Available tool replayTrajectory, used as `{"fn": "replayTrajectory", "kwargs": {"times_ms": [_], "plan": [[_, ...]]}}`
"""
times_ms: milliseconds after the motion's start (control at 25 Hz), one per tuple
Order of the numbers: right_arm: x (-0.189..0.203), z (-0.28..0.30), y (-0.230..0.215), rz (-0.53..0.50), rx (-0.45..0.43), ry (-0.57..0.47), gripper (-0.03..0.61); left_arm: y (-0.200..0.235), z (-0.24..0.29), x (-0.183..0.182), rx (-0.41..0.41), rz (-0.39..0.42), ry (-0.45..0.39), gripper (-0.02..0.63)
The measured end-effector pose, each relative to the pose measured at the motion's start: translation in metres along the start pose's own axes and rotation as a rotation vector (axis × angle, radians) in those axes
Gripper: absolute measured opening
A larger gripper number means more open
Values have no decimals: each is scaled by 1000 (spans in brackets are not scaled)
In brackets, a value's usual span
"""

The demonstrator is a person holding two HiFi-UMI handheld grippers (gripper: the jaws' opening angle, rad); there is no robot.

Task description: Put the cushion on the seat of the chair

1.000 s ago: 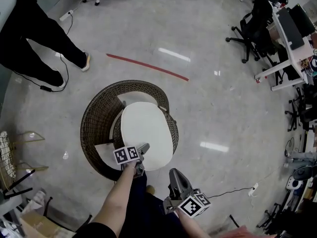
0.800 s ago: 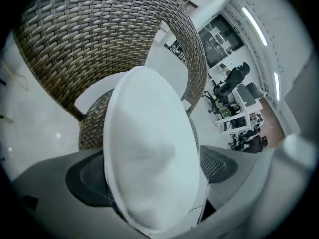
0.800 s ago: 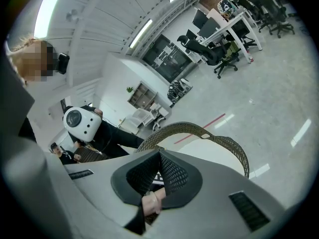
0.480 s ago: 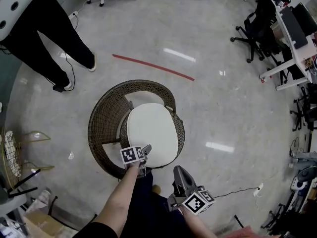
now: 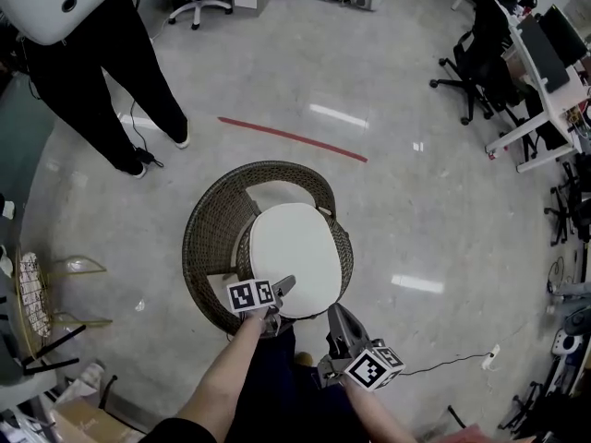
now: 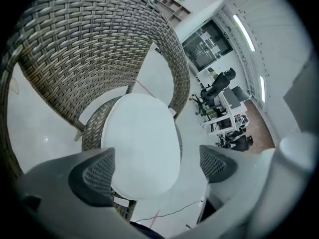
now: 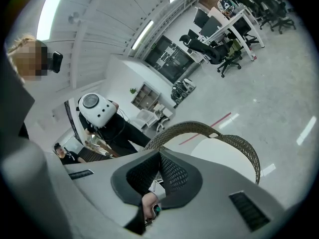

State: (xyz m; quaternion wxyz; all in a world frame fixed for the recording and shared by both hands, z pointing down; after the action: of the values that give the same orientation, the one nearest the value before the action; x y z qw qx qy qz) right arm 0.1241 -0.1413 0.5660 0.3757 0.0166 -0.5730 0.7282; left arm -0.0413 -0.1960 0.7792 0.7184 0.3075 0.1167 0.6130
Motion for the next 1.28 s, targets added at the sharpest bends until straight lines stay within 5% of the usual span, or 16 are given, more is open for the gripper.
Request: {"fn": "replayTrajectory", "kwargs": {"times_ms": [640,720,920,1280], "plan": [[-22,-1,24,-115,-38,-78,26,-74,-115,-24,197,180,-267,503],[-28,-1,25,-124,-35,-106,25,-86,-136,-29,222,214,-331,360],[-37,1,34,-98,-42,-158,26,-113,-180,-32,313,328,-418,317],[-56,11,92,-136,-156,-205,26,-172,-238,-46,260,693,-614,90]]}}
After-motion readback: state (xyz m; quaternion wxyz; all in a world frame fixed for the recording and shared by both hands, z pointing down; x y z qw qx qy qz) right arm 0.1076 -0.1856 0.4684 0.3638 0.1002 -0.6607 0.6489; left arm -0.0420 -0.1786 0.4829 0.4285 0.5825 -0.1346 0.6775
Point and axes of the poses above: the fingertips, and each gripper's own axes: z forward along the fingers, y to its left, x out of its underside, the point moved 4 cm from there along -z, backward along the fingers, and after that the axes turned 6 degrees about z, right-handed, at the moved point
